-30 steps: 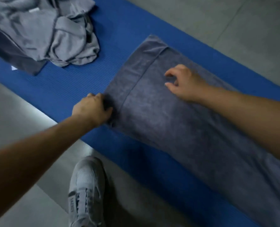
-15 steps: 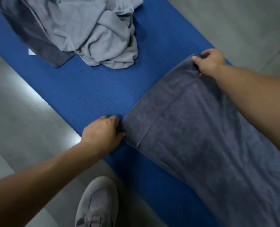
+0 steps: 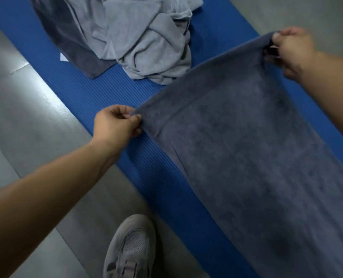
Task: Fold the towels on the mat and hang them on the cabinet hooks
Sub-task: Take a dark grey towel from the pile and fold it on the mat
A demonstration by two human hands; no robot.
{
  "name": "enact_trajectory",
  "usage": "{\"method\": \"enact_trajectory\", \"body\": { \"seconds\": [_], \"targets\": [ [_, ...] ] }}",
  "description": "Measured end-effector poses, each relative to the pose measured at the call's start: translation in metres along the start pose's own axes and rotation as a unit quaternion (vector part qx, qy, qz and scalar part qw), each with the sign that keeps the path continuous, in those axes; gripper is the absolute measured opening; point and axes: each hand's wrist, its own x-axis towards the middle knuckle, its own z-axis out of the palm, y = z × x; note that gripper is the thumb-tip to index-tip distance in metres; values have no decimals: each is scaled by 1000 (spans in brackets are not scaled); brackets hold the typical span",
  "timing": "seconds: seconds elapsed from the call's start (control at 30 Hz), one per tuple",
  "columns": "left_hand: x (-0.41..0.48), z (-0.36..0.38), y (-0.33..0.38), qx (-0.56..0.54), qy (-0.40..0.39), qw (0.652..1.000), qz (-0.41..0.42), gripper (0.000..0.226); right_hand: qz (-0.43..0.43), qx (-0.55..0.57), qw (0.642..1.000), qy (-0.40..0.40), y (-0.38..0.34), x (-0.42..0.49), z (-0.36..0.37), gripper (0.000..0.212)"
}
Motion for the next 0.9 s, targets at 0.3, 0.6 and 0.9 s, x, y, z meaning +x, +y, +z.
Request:
{"method": "enact_trajectory", "body": {
  "seconds": [0.3,0.6,0.9],
  "targets": [
    [-54,10,21,197,-213,936,198,15,24,68,997,-37,1,-52,-61,15],
    [-201,117,24,445,-474,699,297,14,45,100,993,33,88,-139,-209,20],
    [-381,250,-144,333,-501,762,242,4,115,106,980,126,245,-220,-379,29]
  ]
}}
